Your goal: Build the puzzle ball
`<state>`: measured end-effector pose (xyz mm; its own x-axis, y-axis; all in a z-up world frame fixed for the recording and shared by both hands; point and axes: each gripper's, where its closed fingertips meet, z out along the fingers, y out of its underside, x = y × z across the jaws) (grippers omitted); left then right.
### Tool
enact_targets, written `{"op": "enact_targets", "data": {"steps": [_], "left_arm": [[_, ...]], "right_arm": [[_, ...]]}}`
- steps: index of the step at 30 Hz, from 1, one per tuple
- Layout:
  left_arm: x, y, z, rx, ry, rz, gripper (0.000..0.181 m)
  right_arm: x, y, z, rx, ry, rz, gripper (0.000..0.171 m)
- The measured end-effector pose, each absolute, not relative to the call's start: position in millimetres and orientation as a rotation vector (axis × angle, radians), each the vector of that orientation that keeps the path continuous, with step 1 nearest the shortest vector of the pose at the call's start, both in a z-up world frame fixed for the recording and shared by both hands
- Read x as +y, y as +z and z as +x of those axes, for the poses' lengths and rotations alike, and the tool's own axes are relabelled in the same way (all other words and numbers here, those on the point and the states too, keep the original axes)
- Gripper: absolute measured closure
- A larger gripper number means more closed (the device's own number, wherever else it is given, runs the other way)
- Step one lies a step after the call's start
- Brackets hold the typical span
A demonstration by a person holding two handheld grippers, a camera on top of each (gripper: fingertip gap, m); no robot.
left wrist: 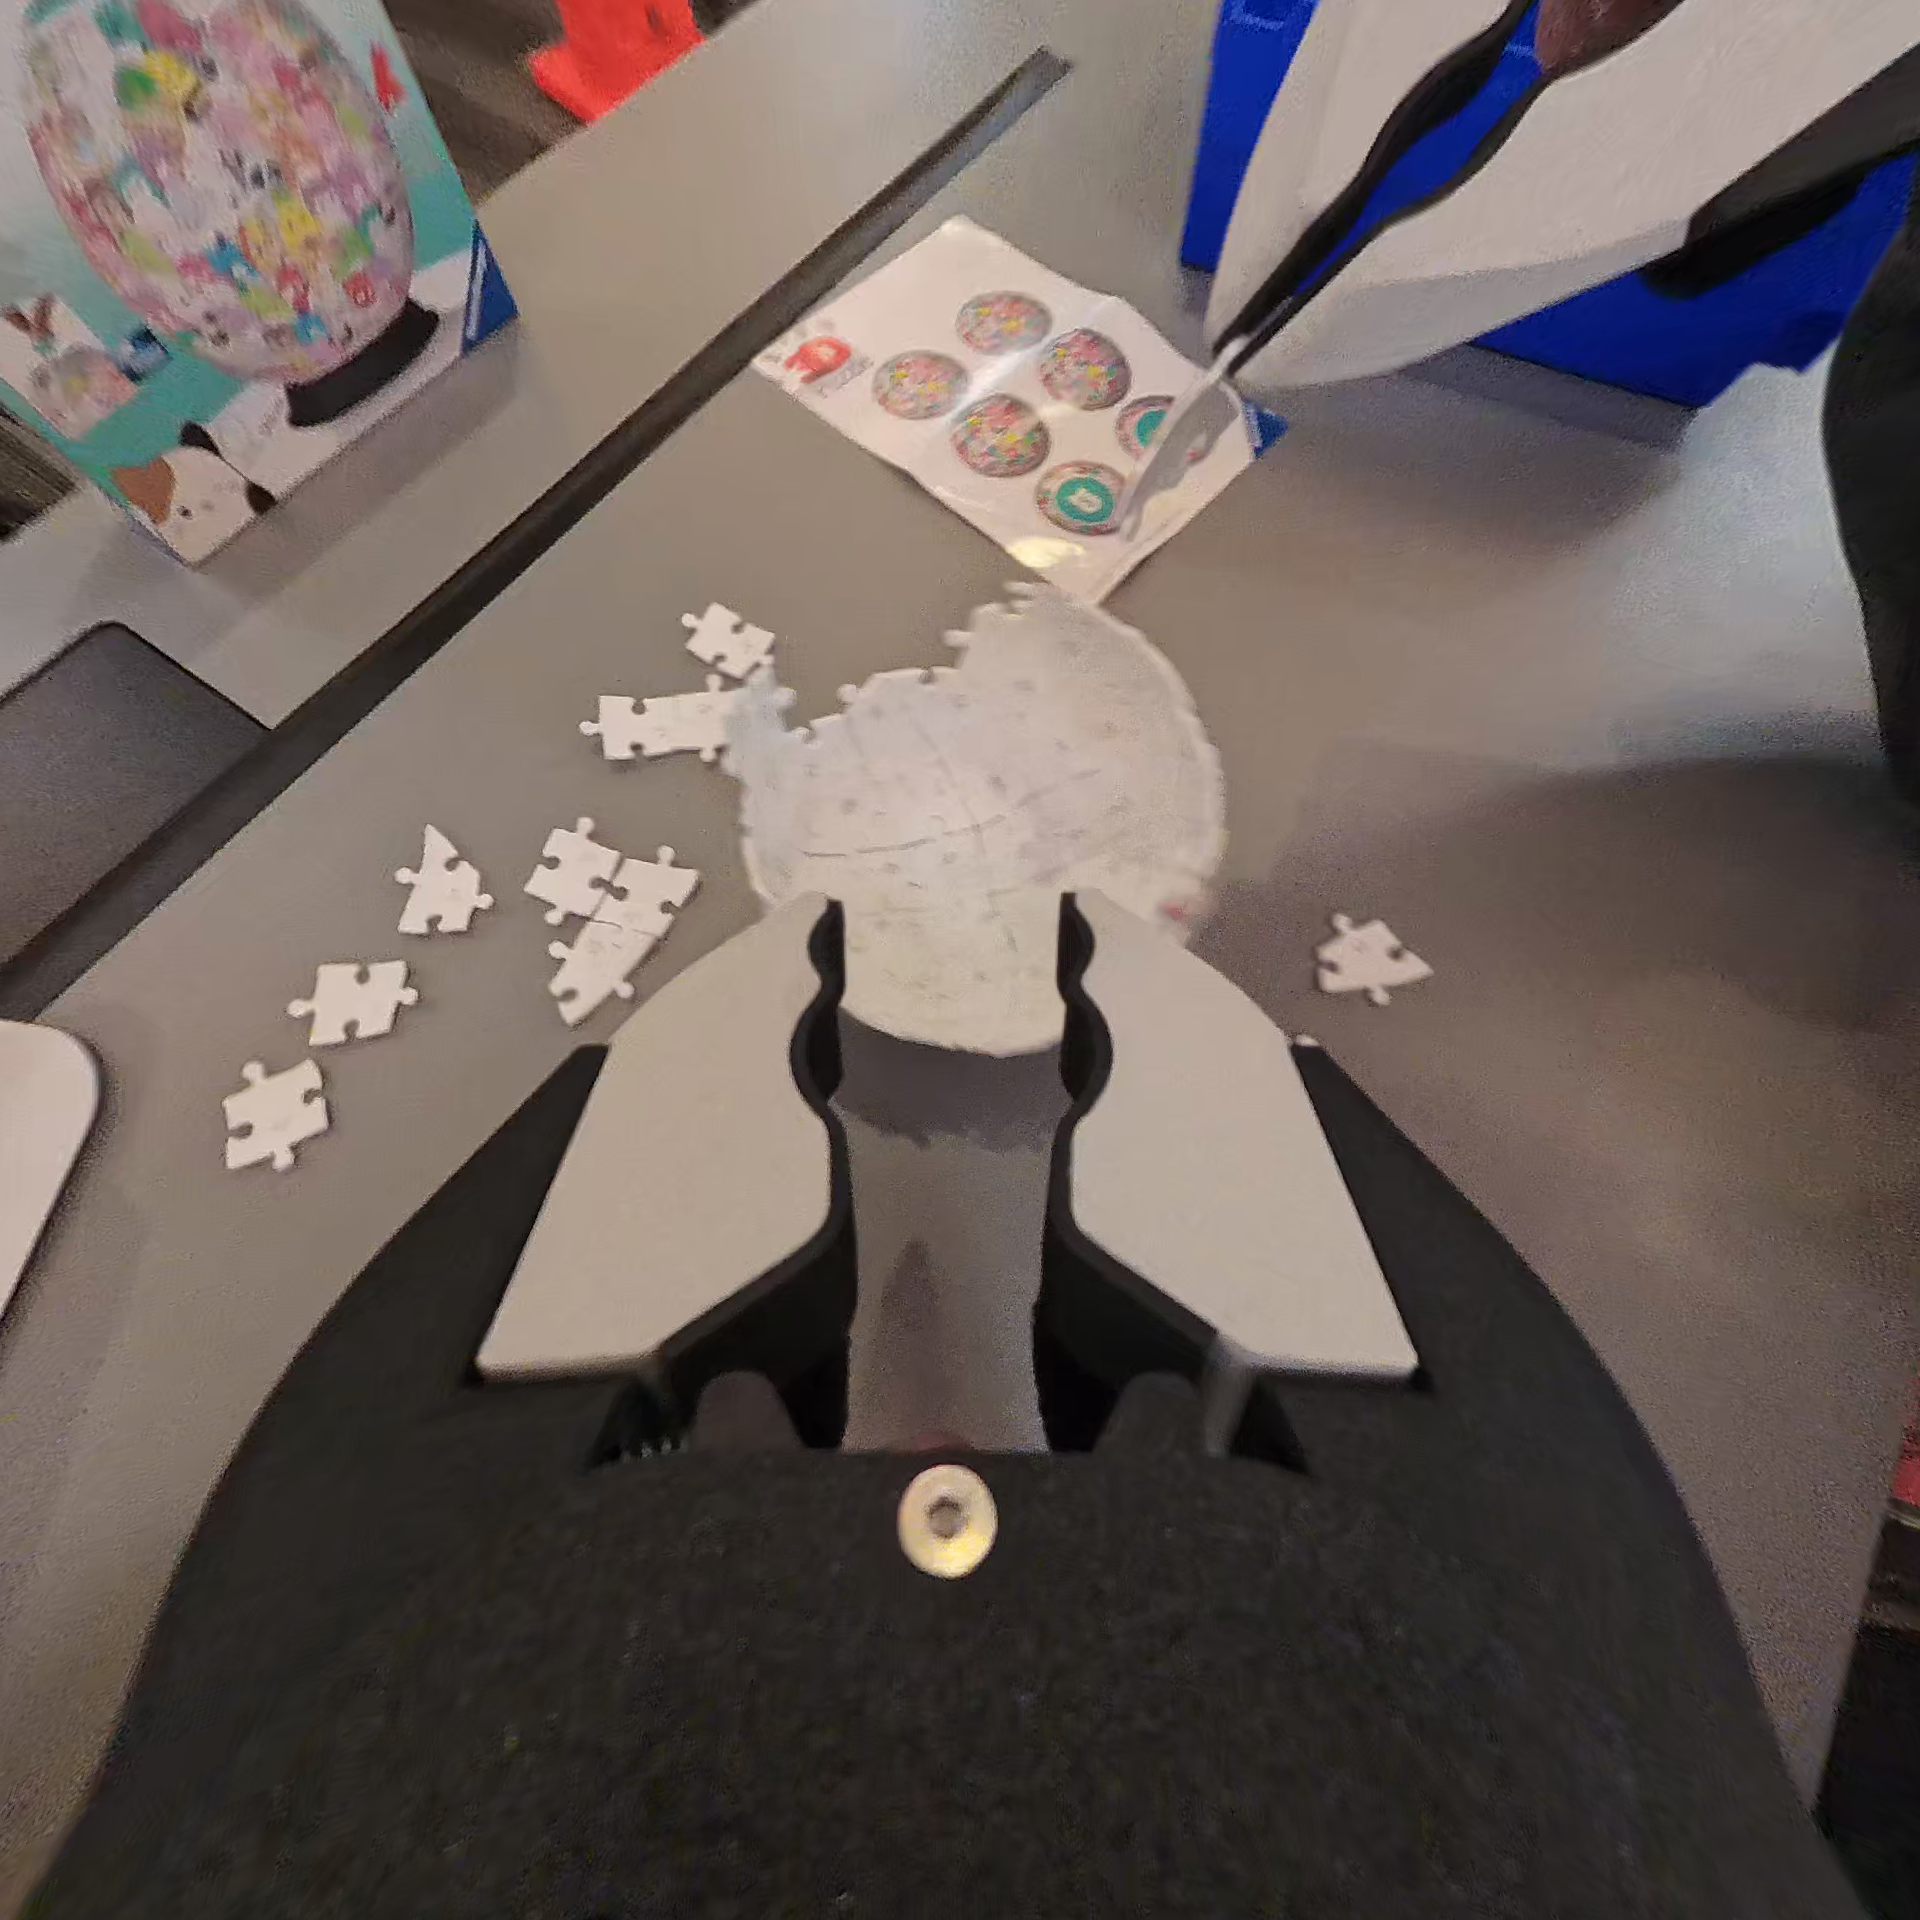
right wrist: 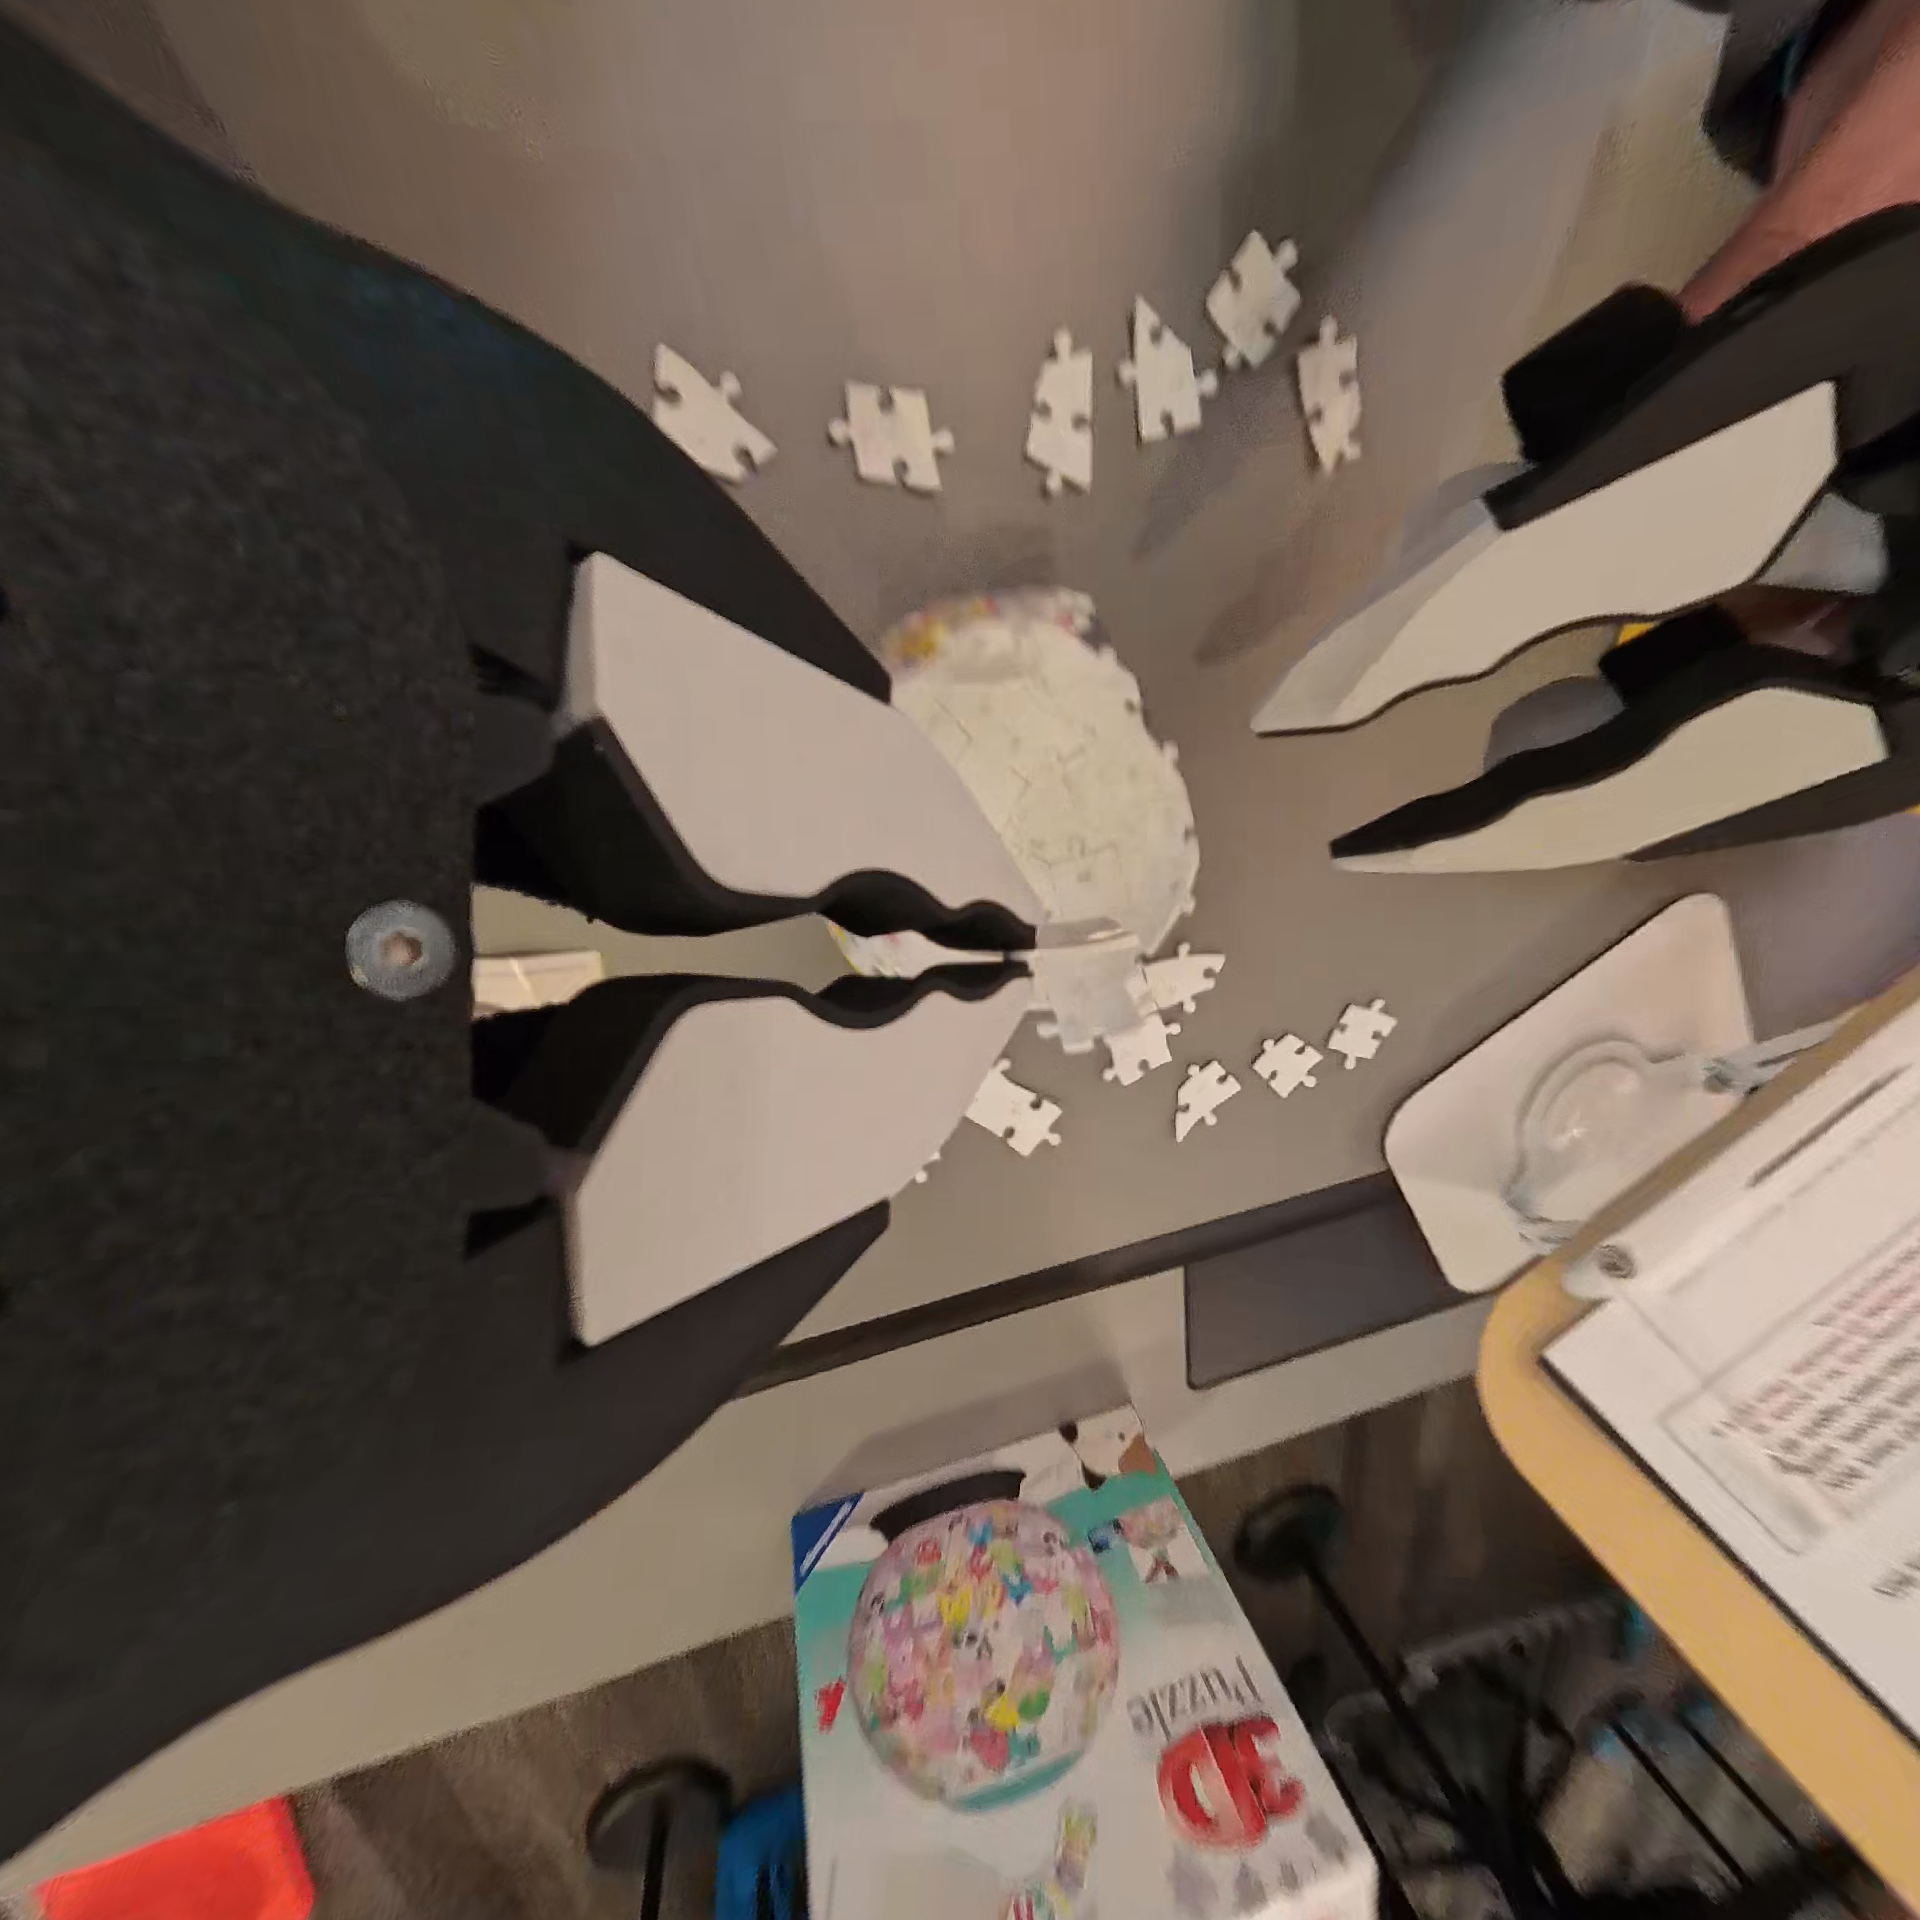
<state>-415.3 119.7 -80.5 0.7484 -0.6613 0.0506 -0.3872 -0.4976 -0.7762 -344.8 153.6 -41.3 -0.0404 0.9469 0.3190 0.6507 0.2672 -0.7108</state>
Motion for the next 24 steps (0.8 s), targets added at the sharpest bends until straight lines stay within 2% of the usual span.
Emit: {"op": "enact_targets", "data": {"steps": [5,12,24], "left_arm": [[174,-107,-419,0.856,-0.607,-2.175,0.143],[199,-132,-415,1.123,-0.466,-2.115,0.155],[204,-135,-410,1.222,-0.367,-2.066,0.164]], "right_arm": [[194,-70,-377,-1.787,0.681,-1.639,0.169],[204,-118,-376,-1.810,0.657,-1.783,0.169],[204,-127,-374,-1.847,0.656,-1.870,0.169]]}}
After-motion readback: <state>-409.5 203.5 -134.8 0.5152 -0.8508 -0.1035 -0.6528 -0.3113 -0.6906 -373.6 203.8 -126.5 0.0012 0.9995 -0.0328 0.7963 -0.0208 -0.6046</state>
